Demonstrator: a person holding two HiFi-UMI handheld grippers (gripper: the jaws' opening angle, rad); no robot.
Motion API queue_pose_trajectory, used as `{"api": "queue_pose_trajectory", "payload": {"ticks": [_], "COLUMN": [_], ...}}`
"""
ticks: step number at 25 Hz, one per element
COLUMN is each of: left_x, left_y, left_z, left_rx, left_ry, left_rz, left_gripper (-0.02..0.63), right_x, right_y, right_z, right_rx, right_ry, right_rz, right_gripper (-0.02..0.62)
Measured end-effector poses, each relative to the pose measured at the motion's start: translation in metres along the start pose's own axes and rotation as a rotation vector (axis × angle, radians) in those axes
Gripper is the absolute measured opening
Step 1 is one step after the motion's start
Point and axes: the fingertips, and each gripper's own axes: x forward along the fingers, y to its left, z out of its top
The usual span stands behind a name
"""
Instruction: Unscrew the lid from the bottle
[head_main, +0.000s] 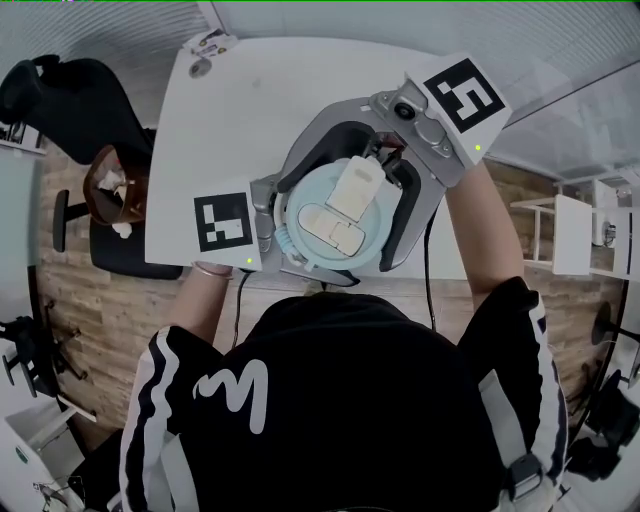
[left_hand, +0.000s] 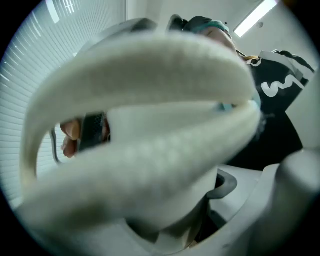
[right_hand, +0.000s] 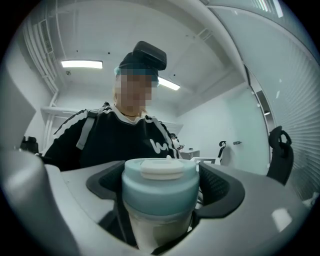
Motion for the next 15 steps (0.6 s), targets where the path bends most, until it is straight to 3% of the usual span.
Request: {"api": "queue_pose_trajectory", "payload": {"ticks": [3, 9, 12, 15], "left_x": [-0.01, -0.049, -0.065, -0.074], "left_y": [0.012, 0.06, 0.082, 0.095], "left_z": [0.005, 0.007, 0.002, 0.001], "left_rx": [0.004, 0.023, 0.027, 0.008], "left_ry": [-0.048, -0.083, -0.064, -0.098], "left_rz": [0.096, 0.429, 0.584, 0.698], "left_gripper": [0.459, 0.459, 0.459, 0.459], "right_x": [-0.009, -0.04, -0.054, -0.058], "right_y": [-0.016, -0.029, -0.04, -0.05], "right_z": [0.005, 0.026, 0.027, 0.027], "right_rx": [-0.018, -0.188, -0.195, -0.184], "right_ry": [-0.034, -0.134, -0.155, -0.197], "right_rz": [-0.182, -0.742, -1.076, -1.285], "right_gripper": [0.465, 0.474, 0.472, 0.472]}}
